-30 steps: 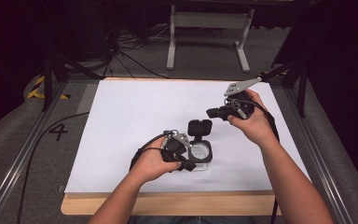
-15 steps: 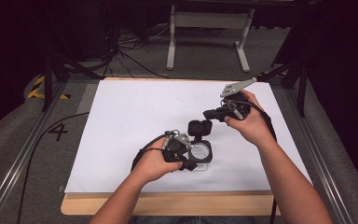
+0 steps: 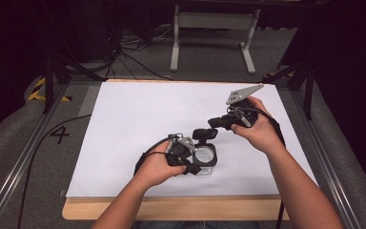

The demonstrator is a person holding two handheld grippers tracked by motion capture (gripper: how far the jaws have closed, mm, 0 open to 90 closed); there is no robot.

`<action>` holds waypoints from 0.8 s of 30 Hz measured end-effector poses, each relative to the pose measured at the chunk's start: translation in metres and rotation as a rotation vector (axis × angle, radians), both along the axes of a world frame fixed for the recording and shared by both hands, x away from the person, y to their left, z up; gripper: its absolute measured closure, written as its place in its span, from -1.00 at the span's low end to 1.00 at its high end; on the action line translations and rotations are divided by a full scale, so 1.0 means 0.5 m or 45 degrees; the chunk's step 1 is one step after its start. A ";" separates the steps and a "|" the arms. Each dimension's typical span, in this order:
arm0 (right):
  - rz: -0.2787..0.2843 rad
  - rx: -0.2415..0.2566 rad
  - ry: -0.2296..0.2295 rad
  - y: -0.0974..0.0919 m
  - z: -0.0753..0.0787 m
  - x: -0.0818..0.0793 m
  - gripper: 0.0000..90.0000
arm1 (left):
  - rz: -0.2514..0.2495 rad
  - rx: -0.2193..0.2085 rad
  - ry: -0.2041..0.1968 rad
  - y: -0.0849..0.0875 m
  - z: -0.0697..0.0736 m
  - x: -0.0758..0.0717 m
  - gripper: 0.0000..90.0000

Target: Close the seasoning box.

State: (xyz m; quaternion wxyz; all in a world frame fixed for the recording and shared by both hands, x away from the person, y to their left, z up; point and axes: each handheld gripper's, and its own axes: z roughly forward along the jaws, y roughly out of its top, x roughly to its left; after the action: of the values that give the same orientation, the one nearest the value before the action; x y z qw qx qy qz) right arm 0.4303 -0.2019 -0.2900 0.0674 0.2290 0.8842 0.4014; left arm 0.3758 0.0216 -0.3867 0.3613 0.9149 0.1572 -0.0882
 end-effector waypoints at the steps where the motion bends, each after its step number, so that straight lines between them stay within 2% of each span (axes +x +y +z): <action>1: 0.003 0.002 0.008 0.001 -0.001 -0.003 1.00 | -0.008 0.008 0.004 0.001 0.001 0.001 0.98; 6: 0.037 -0.010 0.018 0.003 -0.012 -0.024 1.00 | -0.008 0.013 -0.004 0.001 -0.001 0.000 0.96; 13: 0.073 -0.047 0.049 0.008 -0.044 -0.053 1.00 | -0.007 0.017 -0.016 0.000 -0.001 0.000 0.96; 24: 0.097 -0.105 0.121 0.020 -0.097 -0.070 1.00 | -0.007 0.022 -0.009 0.001 0.000 -0.002 0.94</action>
State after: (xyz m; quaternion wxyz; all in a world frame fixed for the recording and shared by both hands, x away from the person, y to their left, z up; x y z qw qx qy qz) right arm 0.3953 -0.1922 -0.3387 0.0194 0.2109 0.9103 0.3556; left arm 0.3750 0.0219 -0.3869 0.3535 0.9188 0.1541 -0.0847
